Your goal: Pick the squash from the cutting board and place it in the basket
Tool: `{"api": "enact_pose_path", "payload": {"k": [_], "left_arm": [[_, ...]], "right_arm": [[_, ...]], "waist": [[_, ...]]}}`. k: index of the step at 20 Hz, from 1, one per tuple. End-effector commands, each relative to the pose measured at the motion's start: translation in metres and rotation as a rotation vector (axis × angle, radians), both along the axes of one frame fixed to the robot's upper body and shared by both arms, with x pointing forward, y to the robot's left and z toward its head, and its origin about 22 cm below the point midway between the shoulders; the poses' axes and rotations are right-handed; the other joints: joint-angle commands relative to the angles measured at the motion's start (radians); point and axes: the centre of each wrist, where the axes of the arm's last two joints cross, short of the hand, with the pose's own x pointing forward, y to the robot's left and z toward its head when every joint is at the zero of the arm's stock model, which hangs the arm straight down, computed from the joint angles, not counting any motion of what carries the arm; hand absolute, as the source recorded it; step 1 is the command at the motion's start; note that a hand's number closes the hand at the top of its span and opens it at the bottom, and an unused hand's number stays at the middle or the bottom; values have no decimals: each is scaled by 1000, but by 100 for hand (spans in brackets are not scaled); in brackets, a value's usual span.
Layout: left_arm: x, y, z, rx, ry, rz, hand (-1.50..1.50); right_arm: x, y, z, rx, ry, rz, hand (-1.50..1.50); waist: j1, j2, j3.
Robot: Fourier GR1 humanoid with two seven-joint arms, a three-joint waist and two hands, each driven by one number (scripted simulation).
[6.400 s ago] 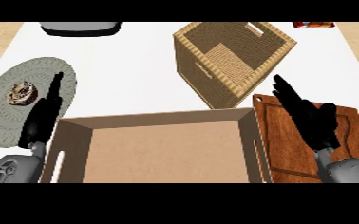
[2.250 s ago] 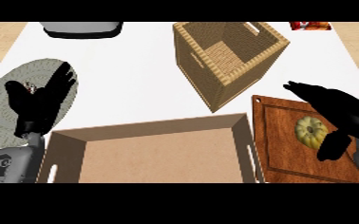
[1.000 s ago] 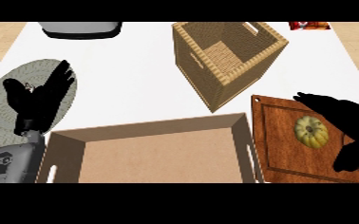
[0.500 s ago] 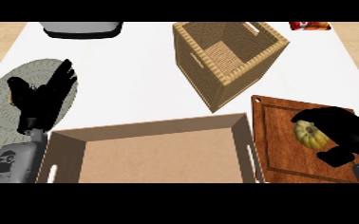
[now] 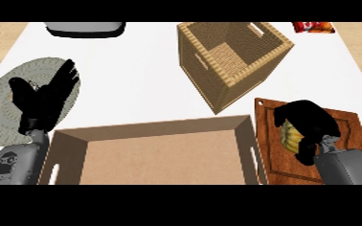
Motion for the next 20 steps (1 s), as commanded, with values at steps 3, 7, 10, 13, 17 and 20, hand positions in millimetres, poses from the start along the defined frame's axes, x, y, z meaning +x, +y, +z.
{"api": "enact_pose_path", "payload": {"k": [3, 7, 10, 13, 17, 20], "left_arm": [[5, -4, 6, 4, -19, -31, 0], [8, -15, 5, -10, -16, -69, 0], [10, -23, 6, -13, -20, -118, 0], [16, -22, 14, -7, -41, -129, 0], [16, -17, 18, 6, -39, -165, 0], [16, -8, 22, 23, -39, -187, 0]], "right_arm": [[15, 91, 3, 258, -124, -245, 150], [24, 110, 16, 280, -215, -387, 150], [31, 122, 21, 293, -247, -486, 150], [42, 133, 47, 413, -363, -557, 150], [49, 155, 89, 565, -563, -589, 150], [52, 175, 116, 619, -718, -614, 150]], "waist": [[46, 11, 14], [94, 27, 14], [139, 34, 16], [158, 40, 20], [198, 33, 19], [214, 32, 11]]}}
